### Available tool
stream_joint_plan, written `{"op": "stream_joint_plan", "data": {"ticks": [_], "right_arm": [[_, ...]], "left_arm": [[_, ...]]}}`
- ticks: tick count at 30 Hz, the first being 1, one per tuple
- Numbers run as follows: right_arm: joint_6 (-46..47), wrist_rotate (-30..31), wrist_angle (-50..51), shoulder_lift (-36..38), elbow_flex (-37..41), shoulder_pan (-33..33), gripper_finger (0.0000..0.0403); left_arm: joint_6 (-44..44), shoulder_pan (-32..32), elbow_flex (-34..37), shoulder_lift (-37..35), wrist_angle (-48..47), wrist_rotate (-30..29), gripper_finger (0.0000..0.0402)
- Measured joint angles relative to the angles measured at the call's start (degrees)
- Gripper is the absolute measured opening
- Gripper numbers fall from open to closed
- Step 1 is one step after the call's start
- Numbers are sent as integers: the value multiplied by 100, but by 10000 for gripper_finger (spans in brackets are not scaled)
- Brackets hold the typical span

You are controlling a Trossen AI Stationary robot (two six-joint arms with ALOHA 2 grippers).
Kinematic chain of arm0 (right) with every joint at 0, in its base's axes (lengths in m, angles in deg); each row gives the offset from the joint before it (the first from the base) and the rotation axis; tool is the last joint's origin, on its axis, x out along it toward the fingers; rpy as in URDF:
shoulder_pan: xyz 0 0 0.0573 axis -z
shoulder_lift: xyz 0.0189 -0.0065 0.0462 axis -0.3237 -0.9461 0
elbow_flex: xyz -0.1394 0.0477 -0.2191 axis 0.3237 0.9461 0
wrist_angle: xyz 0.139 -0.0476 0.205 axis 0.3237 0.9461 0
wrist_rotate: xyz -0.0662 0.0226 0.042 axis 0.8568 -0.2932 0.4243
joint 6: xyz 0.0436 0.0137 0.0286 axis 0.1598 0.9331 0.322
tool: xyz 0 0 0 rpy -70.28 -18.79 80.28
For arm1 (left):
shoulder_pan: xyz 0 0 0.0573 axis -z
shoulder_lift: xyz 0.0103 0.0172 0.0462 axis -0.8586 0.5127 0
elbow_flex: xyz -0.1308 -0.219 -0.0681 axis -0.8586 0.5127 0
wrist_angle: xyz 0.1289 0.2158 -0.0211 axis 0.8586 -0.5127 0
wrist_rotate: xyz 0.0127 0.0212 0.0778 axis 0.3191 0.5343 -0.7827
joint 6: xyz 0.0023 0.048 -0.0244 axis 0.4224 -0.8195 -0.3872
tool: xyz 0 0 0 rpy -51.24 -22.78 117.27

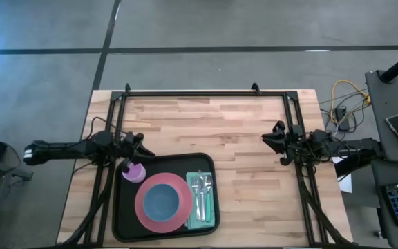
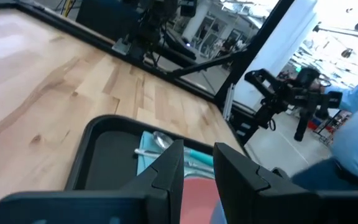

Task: Set up tray
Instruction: Return to Home Position

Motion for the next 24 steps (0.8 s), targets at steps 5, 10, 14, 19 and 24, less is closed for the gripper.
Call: {"op": "stream_joint_plan", "data": {"ticks": [5,10,14,19,24], "right_arm": [[0,0,1,0,0,0,84],[0,0,1,-2,0,-2,76],[-1,0,1,-2,0,-2,70],[-1,0,1,-2,0,-2,70],[0,0,1,-2,0,0,77]], "left_arm": [[0,0,0,274,2,0,68],[0,-1,0,552,2,0,68],[0,-2,0,764,2,0,68],[0,0,0,1012,2,0,68],[0,0,0,1231,2,2,68]]}}
